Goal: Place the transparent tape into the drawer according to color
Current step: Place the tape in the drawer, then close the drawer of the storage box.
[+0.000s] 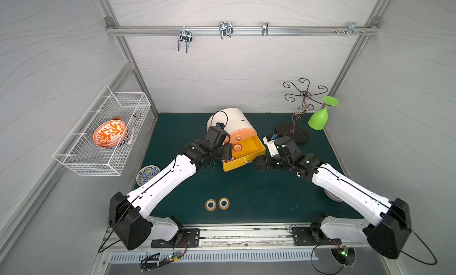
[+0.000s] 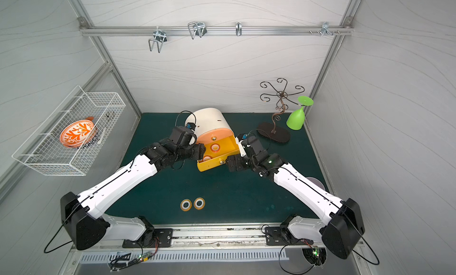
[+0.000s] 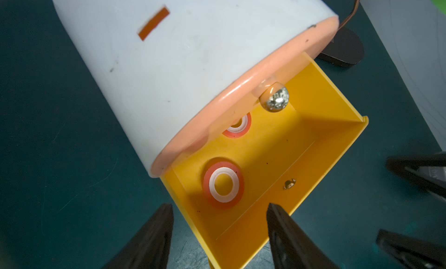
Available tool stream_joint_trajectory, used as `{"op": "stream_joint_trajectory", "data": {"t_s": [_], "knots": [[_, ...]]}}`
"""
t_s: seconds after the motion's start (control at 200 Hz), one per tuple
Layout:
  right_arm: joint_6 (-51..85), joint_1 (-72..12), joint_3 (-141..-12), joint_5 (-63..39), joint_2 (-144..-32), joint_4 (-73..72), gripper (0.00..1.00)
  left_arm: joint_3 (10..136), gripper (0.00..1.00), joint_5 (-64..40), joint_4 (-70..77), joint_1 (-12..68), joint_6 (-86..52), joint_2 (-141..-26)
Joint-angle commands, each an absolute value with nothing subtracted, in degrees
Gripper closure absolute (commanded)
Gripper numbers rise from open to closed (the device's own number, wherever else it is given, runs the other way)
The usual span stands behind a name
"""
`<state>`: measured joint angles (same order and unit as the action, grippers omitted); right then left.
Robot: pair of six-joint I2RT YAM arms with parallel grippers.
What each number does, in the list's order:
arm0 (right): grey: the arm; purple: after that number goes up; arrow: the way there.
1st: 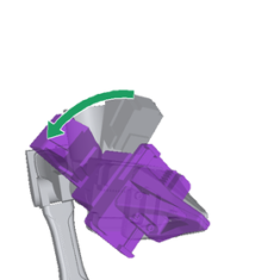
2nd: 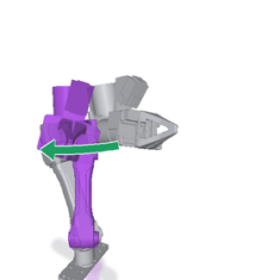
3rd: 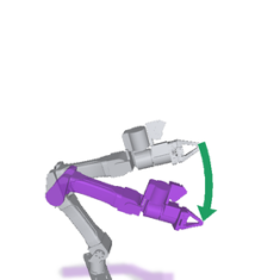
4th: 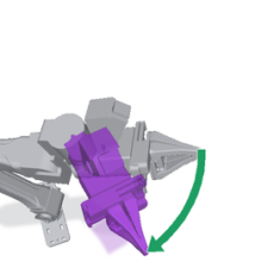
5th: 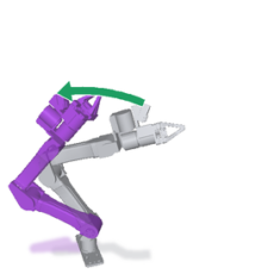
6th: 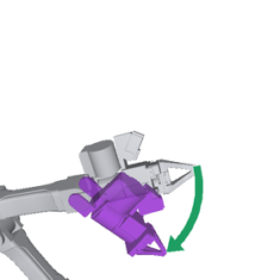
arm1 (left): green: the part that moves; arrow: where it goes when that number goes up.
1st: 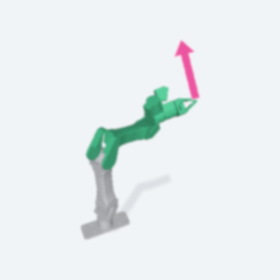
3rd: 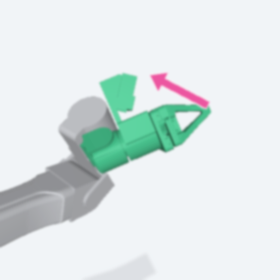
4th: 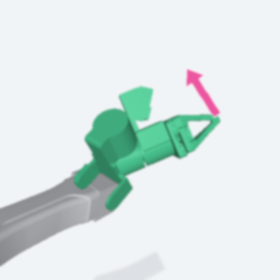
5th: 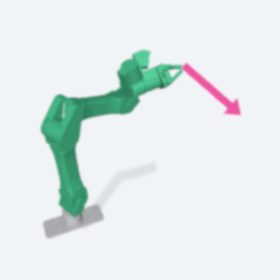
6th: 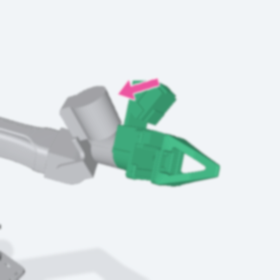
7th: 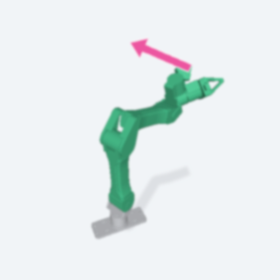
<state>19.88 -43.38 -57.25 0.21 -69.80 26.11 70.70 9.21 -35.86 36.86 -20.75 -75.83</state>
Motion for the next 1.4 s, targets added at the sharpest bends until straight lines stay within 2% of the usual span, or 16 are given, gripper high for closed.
{"op": "stream_joint_trajectory", "data": {"t_s": [0.0, 0.105, 0.26, 0.505, 0.69, 0.971, 1.391], "knots": [[18.5, -45.1, -55.7, 1.8, -68.7, 22.1, 0.01, 70.4, 0.30, 12.8, -33.6, 36.9, -19.7, -71.3], [18.5, -46.2, -54.0, 2.3, -68.8, 19.6, 0.01, 70.0, 0.25, 13.7, -32.9, 35.1, -18.8, -69.2], [18.1, -48.2, -51.8, 3.9, -69.6, 15.5, 0.01, 69.1, 0.14, 7.8, -29.8, 28.6, -19.4, -68.4], [15.3, -52.9, -49.7, 11.3, -72.1, 8.2, 0.06, 71.7, 0.04, -2.5, -25.3, 20.9, -19.8, -74.7], [15.2, -53.7, -48.2, 13.9, -73.9, 3.3, 0.14, 73.5, 0.02, -8.1, -22.6, 18.0, -22.1, -78.9], [14.9, -53.9, -47.8, 15.1, -76.5, -1.1, 0.33, 76.8, 0.01, -9.1, -23.3, 16.4, -21.5, -82.3], [13.1, -54.0, -49.0, 15.9, -81.4, -8.5, 0.40, 77.5, 0.01, -11.2, -24.2, 14.4, -21.2, -84.2]]}}
